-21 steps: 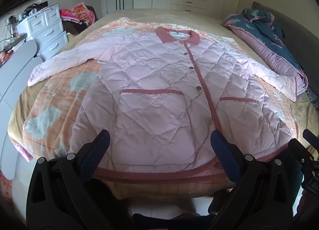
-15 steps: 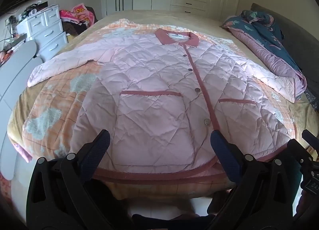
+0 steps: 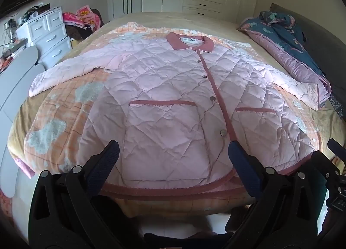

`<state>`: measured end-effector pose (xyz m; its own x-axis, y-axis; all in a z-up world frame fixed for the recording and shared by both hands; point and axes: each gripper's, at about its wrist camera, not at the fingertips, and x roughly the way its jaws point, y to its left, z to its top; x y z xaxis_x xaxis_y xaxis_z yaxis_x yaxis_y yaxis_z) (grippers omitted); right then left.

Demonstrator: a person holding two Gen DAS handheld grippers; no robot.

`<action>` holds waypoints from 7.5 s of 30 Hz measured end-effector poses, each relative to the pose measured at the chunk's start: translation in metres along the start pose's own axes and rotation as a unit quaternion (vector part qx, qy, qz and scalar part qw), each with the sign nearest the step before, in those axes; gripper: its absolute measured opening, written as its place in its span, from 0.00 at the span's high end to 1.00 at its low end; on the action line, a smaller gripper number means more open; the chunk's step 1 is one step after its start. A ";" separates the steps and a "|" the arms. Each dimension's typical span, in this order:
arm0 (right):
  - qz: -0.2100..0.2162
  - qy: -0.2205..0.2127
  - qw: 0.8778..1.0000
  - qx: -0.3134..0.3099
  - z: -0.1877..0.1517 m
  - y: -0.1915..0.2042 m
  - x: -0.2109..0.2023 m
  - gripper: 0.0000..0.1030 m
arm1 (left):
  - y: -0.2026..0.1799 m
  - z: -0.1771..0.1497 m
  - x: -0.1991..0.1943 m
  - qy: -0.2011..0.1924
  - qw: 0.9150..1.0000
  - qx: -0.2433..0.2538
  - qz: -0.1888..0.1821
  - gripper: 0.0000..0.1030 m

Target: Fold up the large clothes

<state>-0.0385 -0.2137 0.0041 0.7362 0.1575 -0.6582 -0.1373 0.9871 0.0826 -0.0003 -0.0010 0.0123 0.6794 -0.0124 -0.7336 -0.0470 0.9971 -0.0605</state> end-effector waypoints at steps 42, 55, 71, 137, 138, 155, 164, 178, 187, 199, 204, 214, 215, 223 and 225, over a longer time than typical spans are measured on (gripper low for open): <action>0.001 0.005 1.000 -0.004 0.001 0.005 0.006 0.04 | -0.003 0.001 0.006 -0.001 1.000 -0.001 0.000 0.08; 0.004 0.012 1.000 0.007 0.007 0.000 0.012 0.04 | -0.002 0.010 0.013 0.005 1.000 0.004 -0.007 0.08; 0.011 -0.005 1.000 0.014 0.061 -0.003 0.032 0.04 | -0.010 0.055 0.028 0.000 1.000 0.007 -0.013 0.08; -0.175 0.058 0.912 0.366 0.120 -0.383 0.248 0.04 | -0.128 0.216 0.290 0.083 0.996 0.017 -0.033 0.08; -0.176 0.056 0.909 0.374 0.118 -0.391 0.251 0.04 | -0.129 0.218 0.292 0.081 0.996 0.016 -0.032 0.08; -0.218 -0.008 0.813 0.540 0.085 -0.505 0.274 0.40 | -0.129 0.233 0.337 0.106 0.994 0.002 -0.026 0.08; -0.180 -0.109 0.870 0.446 0.135 -0.466 0.233 0.80 | -0.128 0.240 0.314 0.079 0.996 0.013 -0.024 0.08; -0.122 -0.169 0.932 0.296 0.241 -0.364 0.190 0.85 | -0.113 0.267 0.251 0.013 0.999 0.038 -0.016 0.08; -0.086 -0.184 0.952 0.228 0.278 -0.294 0.175 0.86 | -0.087 0.273 0.226 -0.005 0.999 0.031 -0.015 0.08; -0.041 -0.186 0.968 0.160 0.309 -0.205 0.172 0.86 | -0.039 0.280 0.207 -0.010 1.000 0.002 -0.027 0.08; -0.016 -0.177 0.975 0.133 0.318 -0.159 0.180 0.86 | -0.011 0.280 0.204 -0.009 0.999 -0.020 -0.035 0.08; 0.035 -0.160 0.982 0.090 0.325 -0.090 0.209 0.86 | 0.039 0.282 0.203 -0.007 0.994 -0.071 -0.077 0.08; 0.041 -0.156 0.983 0.085 0.324 -0.081 0.214 0.86 | 0.044 0.282 0.204 -0.006 0.993 -0.079 -0.083 0.08; 0.075 -0.118 0.989 0.048 0.308 -0.034 0.253 0.86 | 0.084 0.275 0.217 0.008 0.982 -0.144 -0.122 0.08; 0.083 -0.103 0.991 0.032 0.301 -0.020 0.265 0.86 | 0.091 0.273 0.221 0.011 0.980 -0.156 -0.125 0.08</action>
<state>0.3589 -0.1829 0.0529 0.8280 0.3138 -0.4647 -0.2299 0.9459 0.2291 0.3455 0.1078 0.0288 0.6829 -0.2585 -0.6832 -0.1044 0.8911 -0.4415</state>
